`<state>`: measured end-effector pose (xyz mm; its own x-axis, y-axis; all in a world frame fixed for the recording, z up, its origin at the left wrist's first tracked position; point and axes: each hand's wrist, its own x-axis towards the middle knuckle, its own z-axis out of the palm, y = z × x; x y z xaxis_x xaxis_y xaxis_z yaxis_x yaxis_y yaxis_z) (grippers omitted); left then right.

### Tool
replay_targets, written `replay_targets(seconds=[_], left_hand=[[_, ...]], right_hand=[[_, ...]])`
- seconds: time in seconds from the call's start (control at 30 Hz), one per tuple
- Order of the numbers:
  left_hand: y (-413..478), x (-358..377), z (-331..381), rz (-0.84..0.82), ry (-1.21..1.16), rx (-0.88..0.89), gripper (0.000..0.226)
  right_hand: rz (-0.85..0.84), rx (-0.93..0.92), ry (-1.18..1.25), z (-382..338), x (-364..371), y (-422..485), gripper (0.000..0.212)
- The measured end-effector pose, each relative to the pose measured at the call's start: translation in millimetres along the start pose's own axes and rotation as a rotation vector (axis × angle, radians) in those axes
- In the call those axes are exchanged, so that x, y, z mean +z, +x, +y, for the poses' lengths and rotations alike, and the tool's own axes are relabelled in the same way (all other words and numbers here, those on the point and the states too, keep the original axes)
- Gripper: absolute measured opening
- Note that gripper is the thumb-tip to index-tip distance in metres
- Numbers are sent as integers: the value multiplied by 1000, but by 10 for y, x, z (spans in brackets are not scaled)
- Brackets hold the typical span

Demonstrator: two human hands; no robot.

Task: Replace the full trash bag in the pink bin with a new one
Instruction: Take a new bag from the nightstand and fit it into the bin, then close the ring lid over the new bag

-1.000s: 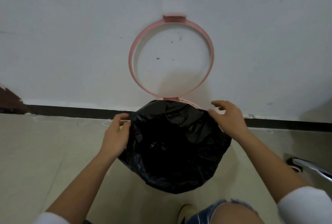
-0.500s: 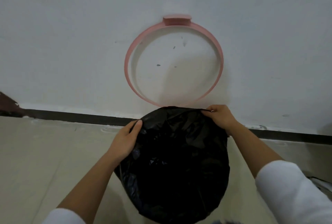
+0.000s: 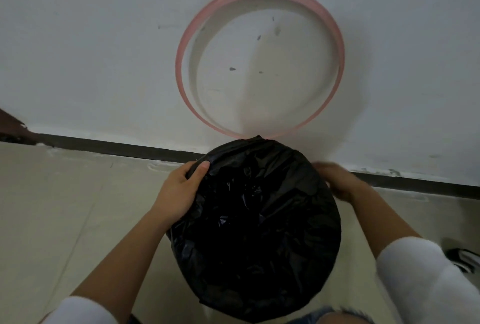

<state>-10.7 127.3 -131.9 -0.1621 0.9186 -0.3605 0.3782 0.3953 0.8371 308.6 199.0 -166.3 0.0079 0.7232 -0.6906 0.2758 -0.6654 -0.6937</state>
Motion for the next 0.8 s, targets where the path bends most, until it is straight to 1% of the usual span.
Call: replay_targets(seconds=[0.07,0.1,0.17,0.2,0.23,0.27,0.3,0.33,0.4,0.5,0.57,0.63,0.7,0.73,0.8], left_hand=[[-2,1,0,-3,10,6,38],[-12,7,13,-7,9,10,39],[-34,16,40,-13,-3,13,38],[-47,21,50,-18,-13,6,37],[-54,24,57,-20,-26,-8,36],[-56,22,57,-22,-36,-37,35],[-70,22,65,-29,-48,-73,37],[-75,18,65,-45,-65,-124,39],[-85,-4,91,-96,-164,-232,45],[-108,-40,108,-226,-368,-374,52],[-102,-63,81,-299,-444,-393,54],[-128,-93,90,-339,-438,-387,53],[-144,-117,141,-270,-316,-341,50],[-144,-125,169,-200,-232,-289,45],[-156,-134,226,-48,-156,-172,40]], right_hand=[[143,-143,111,-168,-117,-181,33],[173,-226,102,-205,-159,-263,33],[40,-320,-19,-248,-57,-535,32],[-28,-337,-109,-205,50,-657,37],[-57,-346,-203,-142,157,-722,40],[-39,-381,-292,-74,247,-746,41],[13,-425,-347,-23,314,-759,41],[73,-462,-355,18,347,-746,39],[137,-466,-317,32,346,-734,39],[96,-415,-278,35,333,-747,48],[91,-369,-323,15,322,-759,50],[107,-284,-410,-36,286,-743,53],[151,-241,-398,-191,251,-773,58],[210,-271,-367,-305,234,-800,60],[372,-407,-319,-612,203,-898,57]])
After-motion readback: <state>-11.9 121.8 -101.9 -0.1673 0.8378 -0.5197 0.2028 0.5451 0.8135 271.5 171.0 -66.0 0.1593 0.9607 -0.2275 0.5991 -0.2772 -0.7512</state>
